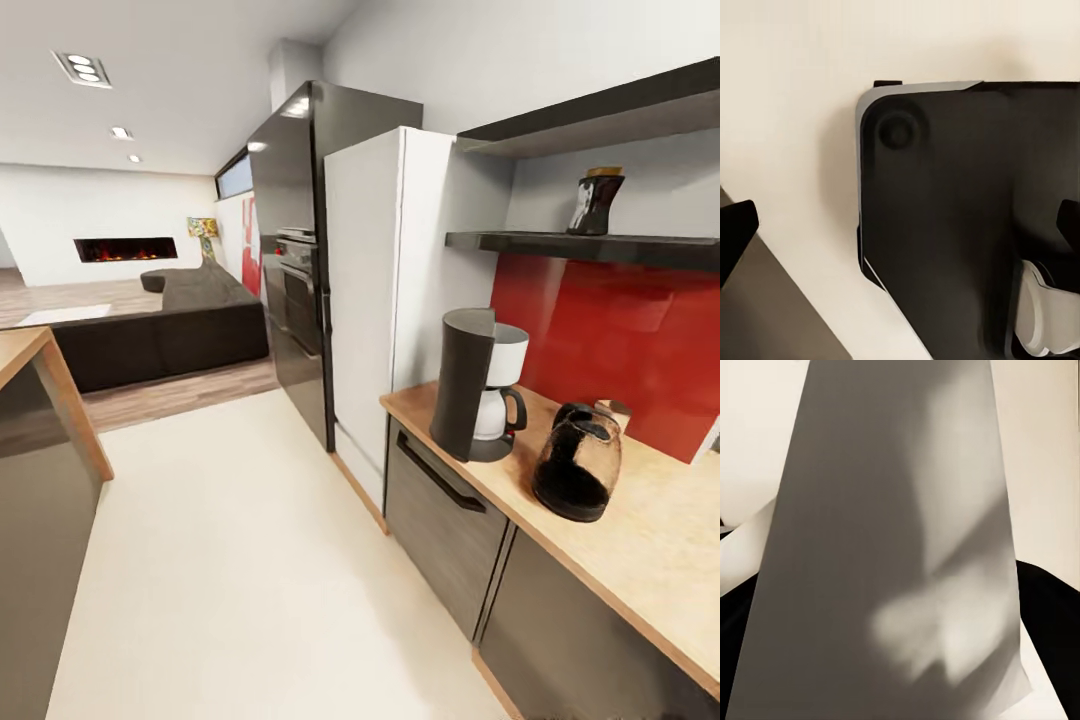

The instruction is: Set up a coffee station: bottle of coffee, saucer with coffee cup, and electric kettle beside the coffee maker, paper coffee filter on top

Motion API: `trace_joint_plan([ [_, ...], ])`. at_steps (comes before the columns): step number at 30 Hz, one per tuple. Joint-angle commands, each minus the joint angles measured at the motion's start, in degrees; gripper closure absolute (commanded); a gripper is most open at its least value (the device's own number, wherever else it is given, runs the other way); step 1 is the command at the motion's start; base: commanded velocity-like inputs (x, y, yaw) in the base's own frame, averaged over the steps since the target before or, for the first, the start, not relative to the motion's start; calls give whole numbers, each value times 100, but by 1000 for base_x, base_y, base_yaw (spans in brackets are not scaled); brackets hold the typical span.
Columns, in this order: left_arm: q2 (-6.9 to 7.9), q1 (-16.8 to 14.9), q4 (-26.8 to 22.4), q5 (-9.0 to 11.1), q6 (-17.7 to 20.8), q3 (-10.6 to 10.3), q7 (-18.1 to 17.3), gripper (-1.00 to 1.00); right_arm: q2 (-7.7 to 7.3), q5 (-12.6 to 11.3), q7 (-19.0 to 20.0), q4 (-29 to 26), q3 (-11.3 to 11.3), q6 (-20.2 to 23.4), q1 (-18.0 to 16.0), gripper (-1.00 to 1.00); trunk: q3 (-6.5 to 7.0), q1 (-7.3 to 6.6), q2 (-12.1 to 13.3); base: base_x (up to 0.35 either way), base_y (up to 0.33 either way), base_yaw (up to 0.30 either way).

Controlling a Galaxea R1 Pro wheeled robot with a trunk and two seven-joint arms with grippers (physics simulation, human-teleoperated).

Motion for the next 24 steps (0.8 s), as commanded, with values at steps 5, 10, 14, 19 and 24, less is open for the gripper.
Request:
trace_joint_plan([
  [5,1,3,-11,2,-7,2,-7,-100,-2,14,7,-10,41,35,-3,100,-11,5,-11,41,24,-300],
  [10,1,3,-11,2,-7,7,-7,-100,-8,13,7,-10,41,35,-3,100,-11,5,-11,3,2,-300],
  [14,1,3,-11,2,-7,10,-7,-100,-9,11,7,-10,41,35,-3,100,-11,5,-11,0,0,-300],
  [19,1,3,-11,2,-7,11,-10,-100,-9,12,7,-10,41,35,-3,100,-11,5,-11,0,1,-300],
  [24,1,3,-11,2,-7,11,-7,-100,-9,10,7,-10,41,35,-3,100,-11,5,-11,0,148,-300],
])
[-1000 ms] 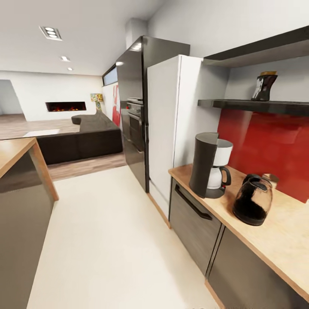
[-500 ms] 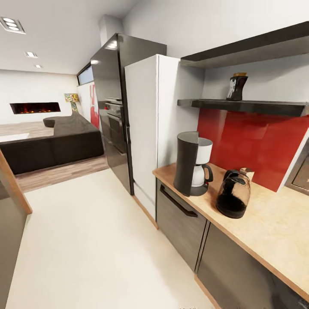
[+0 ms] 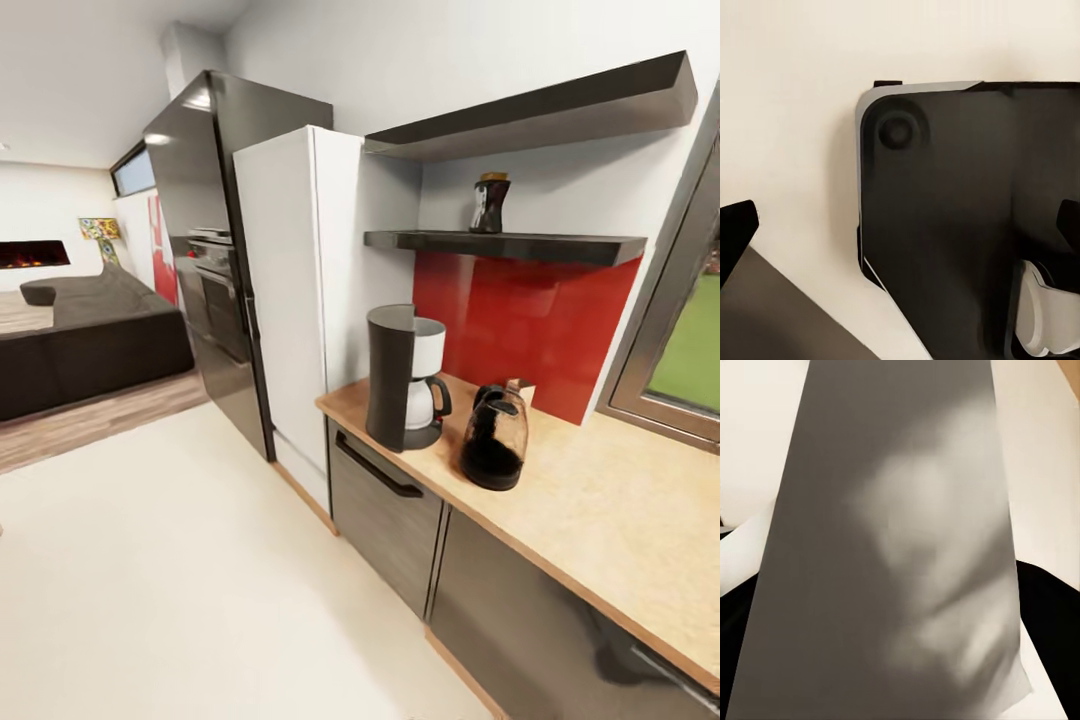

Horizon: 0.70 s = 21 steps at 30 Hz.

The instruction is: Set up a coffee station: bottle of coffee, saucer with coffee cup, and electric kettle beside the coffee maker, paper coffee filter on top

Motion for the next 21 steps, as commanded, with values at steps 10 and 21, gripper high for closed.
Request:
trace_joint_plan([
  [10,1,3,-10,2,-7,2,-11,-100,0,17,6,-10,41,35,-3,100,-11,3,-12,0,49,-300],
  [21,1,3,-10,2,-7,2,-9,-100,-15,15,6,-10,34,35,-3,100,-11,3,-12,0,1,-293],
])
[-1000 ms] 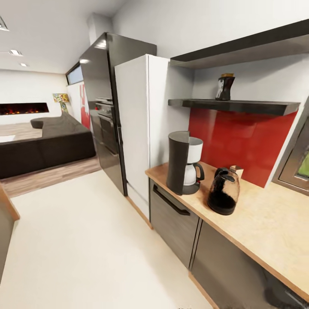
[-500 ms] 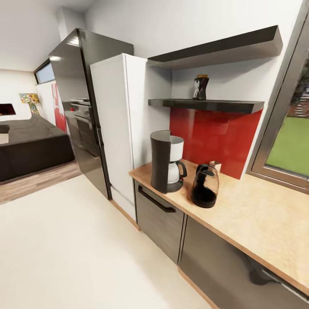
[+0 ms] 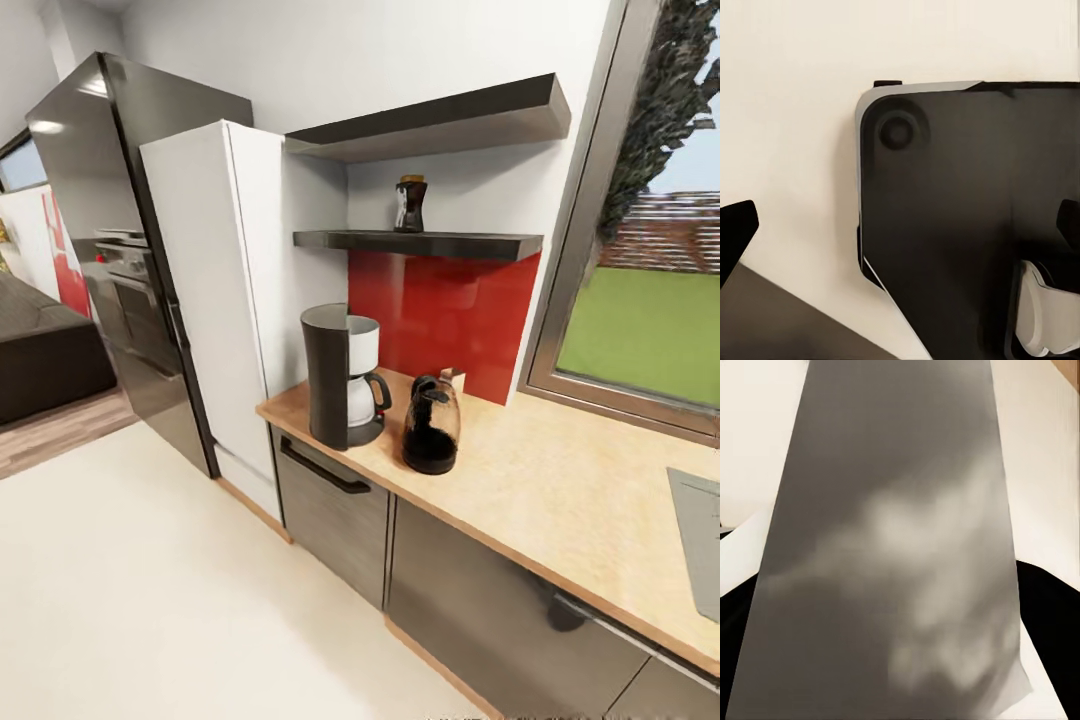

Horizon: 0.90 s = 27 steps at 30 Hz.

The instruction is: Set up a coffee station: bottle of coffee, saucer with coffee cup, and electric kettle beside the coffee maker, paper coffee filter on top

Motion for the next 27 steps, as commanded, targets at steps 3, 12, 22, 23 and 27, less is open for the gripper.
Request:
trace_joint_plan([
  [3,1,2,-8,2,-7,2,-7,-100,1,17,8,-11,39,38,-3,100,-11,3,-11,-15,0,-219],
  [12,1,2,-10,2,-7,2,-7,-100,6,23,3,-11,48,69,-3,100,-11,3,-11,-123,0,-162],
  [22,1,2,-10,2,-7,-6,-8,-100,41,37,24,-11,65,35,-3,100,-11,3,-11,-4,0,-8],
  [23,1,2,-10,2,-7,-6,-7,-100,37,37,25,-11,65,35,-3,100,-11,3,-11,0,0,0],
  [27,2,2,-10,2,-7,-6,-7,-100,18,33,10,-19,58,35,-3,100,-11,3,-11,0,102,-15],
])
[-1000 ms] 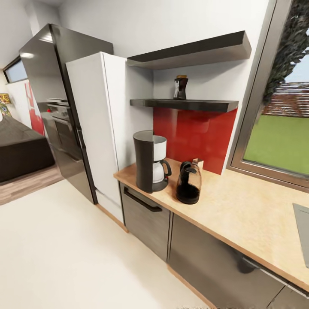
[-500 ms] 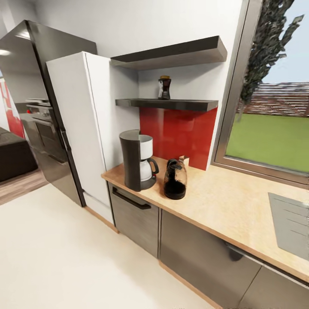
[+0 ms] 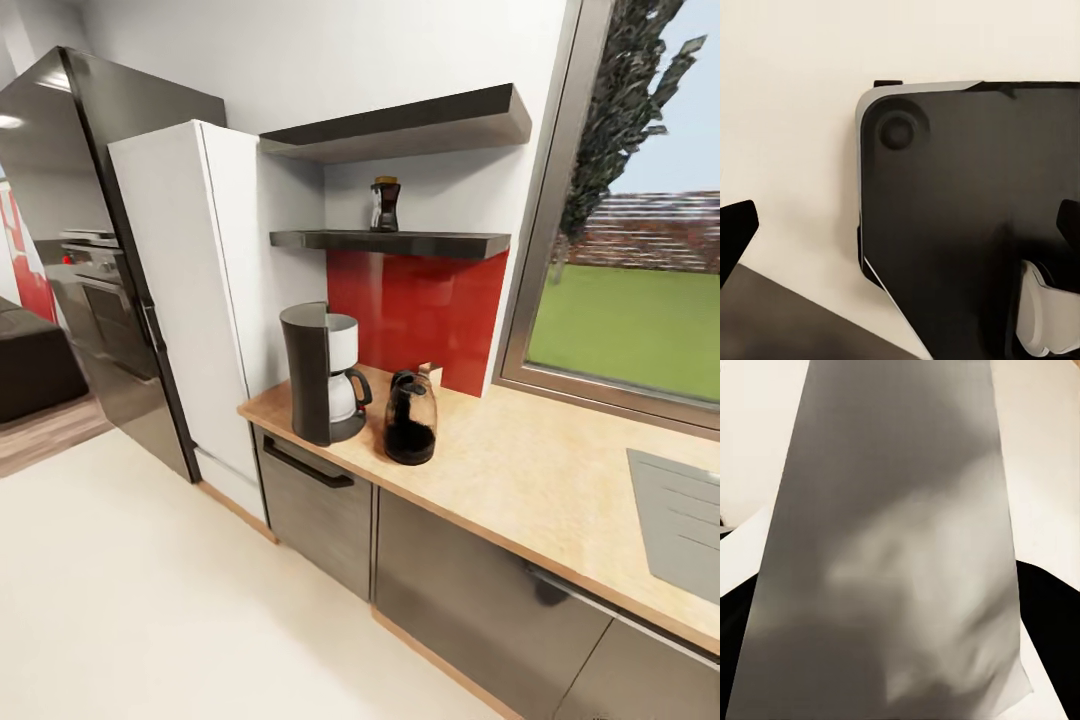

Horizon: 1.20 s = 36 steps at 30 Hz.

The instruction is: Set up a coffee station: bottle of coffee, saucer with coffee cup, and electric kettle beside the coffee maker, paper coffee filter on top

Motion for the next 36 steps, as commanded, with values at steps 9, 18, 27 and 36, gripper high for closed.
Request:
trace_joint_plan([
  [9,2,2,-10,2,-7,10,-8,-100,-12,13,4,-6,42,35,-3,100,3,3,-11,0,68,-133],
  [18,53,2,30,-5,1,-20,-11,-100,48,2,4,-335,33,33,-8,100,4,3,-11,0,2,-9],
  [27,215,43,83,-84,27,-68,3,-100,819,4,8,-4848,74,402,-12,100,4,3,-11,0,0,0],
  [36,316,37,262,-77,25,-77,18,-100,820,-38,-4,-8161,163,3502,-655,100,4,3,-11,0,0,0],
])
